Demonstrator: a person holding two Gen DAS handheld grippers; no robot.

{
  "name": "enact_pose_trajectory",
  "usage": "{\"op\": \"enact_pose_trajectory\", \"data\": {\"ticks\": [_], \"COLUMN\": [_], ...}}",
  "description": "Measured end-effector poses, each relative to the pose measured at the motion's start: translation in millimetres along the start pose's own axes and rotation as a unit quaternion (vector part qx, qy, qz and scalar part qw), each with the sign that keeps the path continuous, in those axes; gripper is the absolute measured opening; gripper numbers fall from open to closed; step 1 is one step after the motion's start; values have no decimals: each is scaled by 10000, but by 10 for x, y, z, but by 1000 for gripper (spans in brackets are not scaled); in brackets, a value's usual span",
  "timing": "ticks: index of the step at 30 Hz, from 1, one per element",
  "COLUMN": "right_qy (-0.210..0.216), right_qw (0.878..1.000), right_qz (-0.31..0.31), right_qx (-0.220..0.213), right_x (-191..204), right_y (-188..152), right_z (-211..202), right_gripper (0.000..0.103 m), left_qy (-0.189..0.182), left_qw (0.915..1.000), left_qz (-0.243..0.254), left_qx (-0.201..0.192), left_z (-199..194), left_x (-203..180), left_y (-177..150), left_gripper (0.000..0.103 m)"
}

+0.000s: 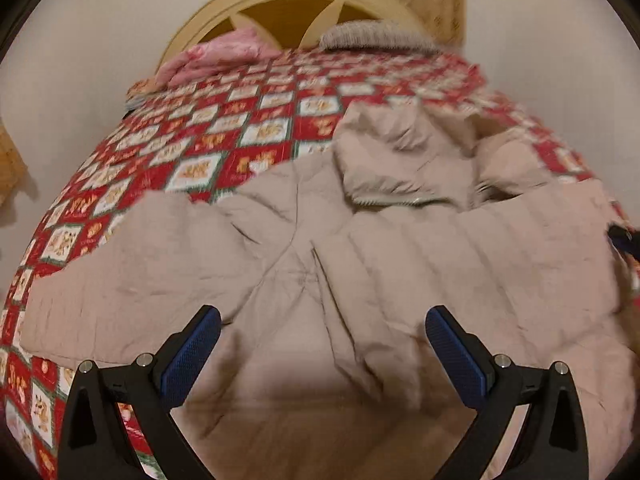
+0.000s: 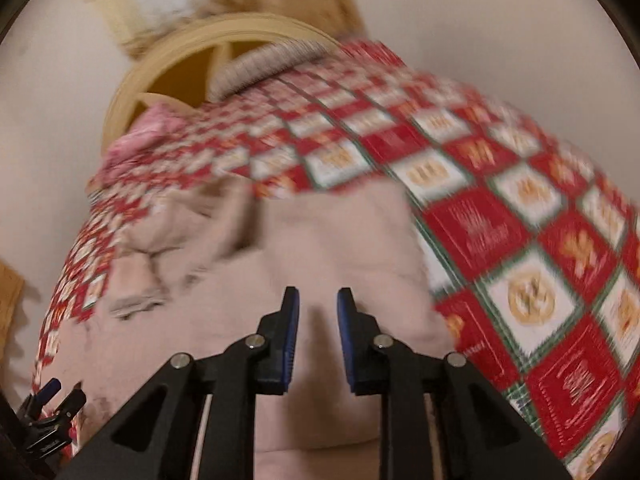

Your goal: Fold large clothes

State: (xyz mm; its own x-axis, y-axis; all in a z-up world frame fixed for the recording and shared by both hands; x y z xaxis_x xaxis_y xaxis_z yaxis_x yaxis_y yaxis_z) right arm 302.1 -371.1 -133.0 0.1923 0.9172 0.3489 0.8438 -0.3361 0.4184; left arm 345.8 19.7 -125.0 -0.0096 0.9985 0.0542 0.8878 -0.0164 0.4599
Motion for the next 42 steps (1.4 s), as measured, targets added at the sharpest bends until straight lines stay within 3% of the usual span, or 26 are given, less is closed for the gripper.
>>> {"op": "enact_pose_trajectory", "data": {"ticks": [4, 8, 11, 14, 16, 20, 23, 26, 30, 33, 36, 38, 40, 42], "right_qy": [136, -230, -248, -398, -447, 109, 248, -91, -397, -376, -192, -152, -153, -176], "right_qw": [9996, 9991, 9990, 9984, 9983, 9966, 9921, 9892, 9852, 9848, 9862, 9865, 9859, 9855], "right_qz": [3, -362, -383, -356, -328, -814, -1153, -1417, -1658, -1694, -1642, -1630, -1664, -1687], "right_qx": [233, 64, 29, 173, 187, 77, 424, 352, 158, 74, 45, 39, 14, 9], "right_x": [-4, 87, 63, 74, 120, 554, 803, 821, 842, 849, 842, 840, 862, 875], "right_y": [-180, -233, -220, -185, -260, -437, -606, -719, -767, -797, -811, -817, -849, -846], "right_z": [367, 379, 399, 398, 230, 72, 308, 513, 553, 529, 493, 491, 485, 491], "right_gripper": [23, 24, 24, 23, 29, 29, 50, 55, 55, 58, 62, 62, 63, 63], "left_qy": [297, 556, 723, 815, 752, 574, 340, 79, 222, 117, 182, 495, 857, 948], "left_qw": [9992, 9984, 9973, 9965, 9970, 9982, 9991, 9998, 9985, 9968, 9900, 9778, 9593, 9420], "left_qz": [-118, -59, -4, 38, -2, -97, -212, -198, -103, -365, -1129, -1833, -2546, -3129], "left_qx": [257, 57, -137, -170, -179, -159, -145, -54, -487, -707, -831, -893, -866, -754], "left_z": [232, 310, 370, 367, 373, 389, 368, 300, -78, -345, -512, -570, -573, -502], "left_x": [-7, -18, -53, -65, -38, -8, 45, 97, 310, 775, 1538, 2127, 2724, 3242], "left_y": [-25, -117, -187, -195, -194, -184, -195, -182, -234, -347, -500, -630, -752, -848], "left_gripper": [102, 102, 102, 102, 102, 102, 102, 102, 102, 102, 102, 102, 102, 102]}}
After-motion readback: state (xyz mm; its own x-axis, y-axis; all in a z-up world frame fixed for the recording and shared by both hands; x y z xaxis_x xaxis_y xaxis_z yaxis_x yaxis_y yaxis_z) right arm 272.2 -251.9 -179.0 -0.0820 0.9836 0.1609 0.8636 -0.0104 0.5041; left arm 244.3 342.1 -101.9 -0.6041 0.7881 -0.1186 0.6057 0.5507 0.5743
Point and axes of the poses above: each gripper's, at about its wrist camera, not at the fingertips, and z roughly the way its jaws point, x to its left, y to its top, the point moved 3 cm from there along z, roughly the way its jaws point, and after that the axes turned 12 degrees about x, right-handed, at the moved point
